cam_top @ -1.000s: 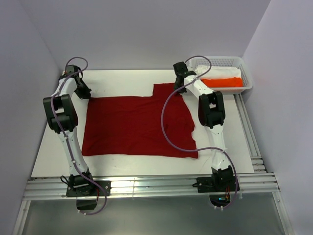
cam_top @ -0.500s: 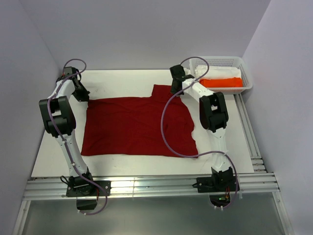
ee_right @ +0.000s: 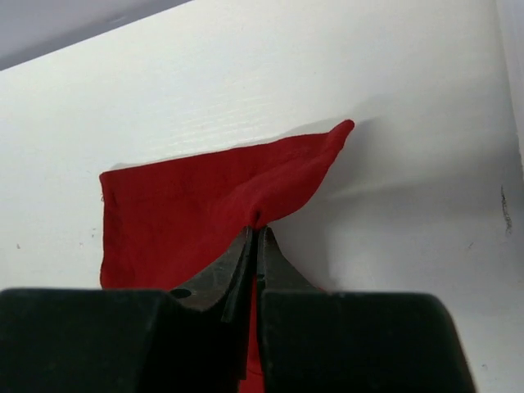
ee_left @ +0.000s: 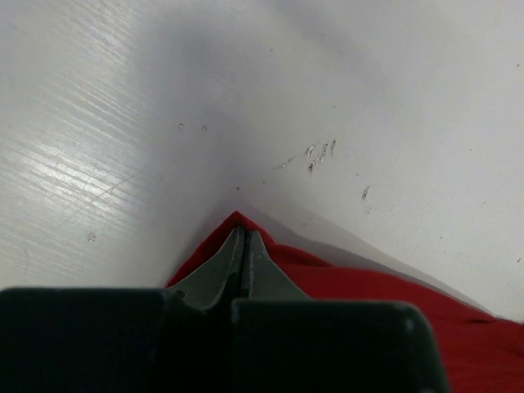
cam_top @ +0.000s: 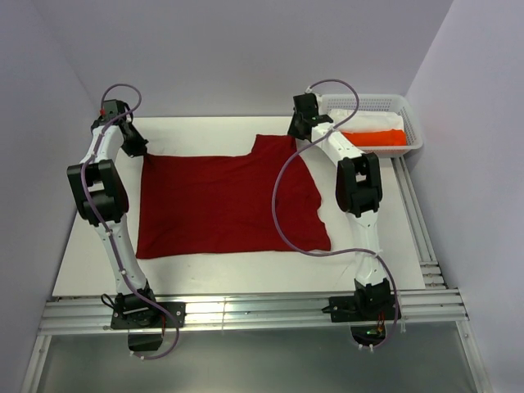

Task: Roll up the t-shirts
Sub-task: Fold the tshirt

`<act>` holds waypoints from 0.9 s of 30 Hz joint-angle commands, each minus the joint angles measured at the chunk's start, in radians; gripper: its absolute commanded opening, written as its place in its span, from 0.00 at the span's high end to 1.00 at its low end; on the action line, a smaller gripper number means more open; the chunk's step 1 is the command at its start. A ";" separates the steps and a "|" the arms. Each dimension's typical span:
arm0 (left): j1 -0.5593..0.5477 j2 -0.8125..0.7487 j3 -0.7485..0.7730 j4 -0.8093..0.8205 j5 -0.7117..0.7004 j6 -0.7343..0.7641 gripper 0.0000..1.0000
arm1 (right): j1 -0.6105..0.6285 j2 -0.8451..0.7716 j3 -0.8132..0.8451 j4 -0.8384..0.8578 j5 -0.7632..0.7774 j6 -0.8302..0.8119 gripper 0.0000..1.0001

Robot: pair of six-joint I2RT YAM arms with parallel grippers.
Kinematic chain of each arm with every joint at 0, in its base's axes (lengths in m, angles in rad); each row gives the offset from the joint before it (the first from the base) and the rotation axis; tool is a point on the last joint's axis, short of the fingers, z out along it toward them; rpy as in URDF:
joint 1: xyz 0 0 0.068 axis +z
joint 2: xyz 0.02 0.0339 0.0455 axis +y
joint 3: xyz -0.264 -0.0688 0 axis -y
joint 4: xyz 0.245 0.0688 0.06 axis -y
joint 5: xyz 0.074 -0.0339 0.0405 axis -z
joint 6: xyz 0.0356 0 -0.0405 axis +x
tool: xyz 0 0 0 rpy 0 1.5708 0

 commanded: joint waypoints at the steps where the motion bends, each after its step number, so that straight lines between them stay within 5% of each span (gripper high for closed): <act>1: 0.004 0.002 0.040 -0.003 0.021 -0.009 1.00 | -0.011 -0.004 0.020 0.046 -0.030 0.008 1.00; 27: 0.050 -0.167 -0.153 0.052 0.057 -0.006 1.00 | -0.036 -0.323 -0.370 0.201 -0.142 0.026 1.00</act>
